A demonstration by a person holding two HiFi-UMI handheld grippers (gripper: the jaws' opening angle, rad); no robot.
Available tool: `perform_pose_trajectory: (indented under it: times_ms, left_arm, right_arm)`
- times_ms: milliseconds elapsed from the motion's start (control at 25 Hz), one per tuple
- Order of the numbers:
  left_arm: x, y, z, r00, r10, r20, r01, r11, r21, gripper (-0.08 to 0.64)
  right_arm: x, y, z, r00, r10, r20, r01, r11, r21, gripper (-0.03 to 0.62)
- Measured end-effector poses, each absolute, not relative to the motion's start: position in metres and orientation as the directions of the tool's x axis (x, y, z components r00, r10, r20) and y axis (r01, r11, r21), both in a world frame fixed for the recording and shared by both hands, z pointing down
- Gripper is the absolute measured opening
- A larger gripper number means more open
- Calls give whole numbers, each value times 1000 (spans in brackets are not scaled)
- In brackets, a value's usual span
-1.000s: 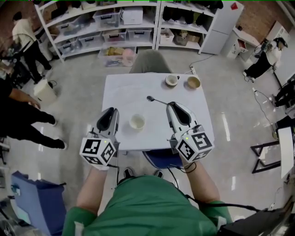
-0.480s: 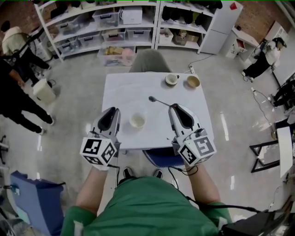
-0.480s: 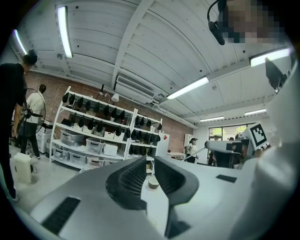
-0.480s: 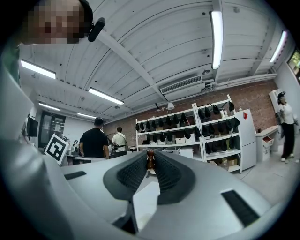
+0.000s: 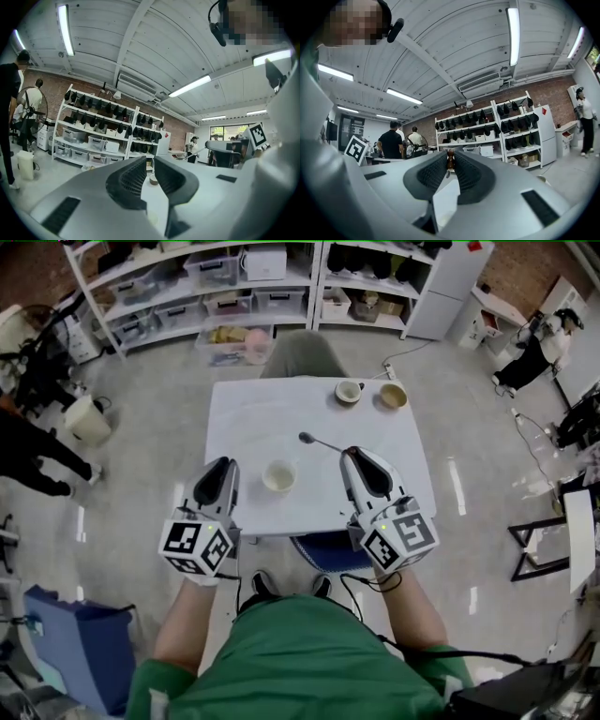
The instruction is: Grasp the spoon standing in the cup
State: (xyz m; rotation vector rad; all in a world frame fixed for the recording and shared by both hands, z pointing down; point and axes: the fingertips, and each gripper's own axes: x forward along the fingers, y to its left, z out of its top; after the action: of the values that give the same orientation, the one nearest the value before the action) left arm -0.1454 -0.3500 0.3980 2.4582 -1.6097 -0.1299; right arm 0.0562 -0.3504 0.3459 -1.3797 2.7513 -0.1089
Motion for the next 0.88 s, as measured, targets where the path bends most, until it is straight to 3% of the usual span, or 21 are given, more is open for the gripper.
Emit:
perform_pose_trajectory:
  times_ms: [880]
  left_arm:
    - [-160, -363, 420, 380, -923, 60, -901, -354, 251, 66]
  right_arm:
    - [54, -366, 369, -596, -803, 2, -796, 590, -133, 66]
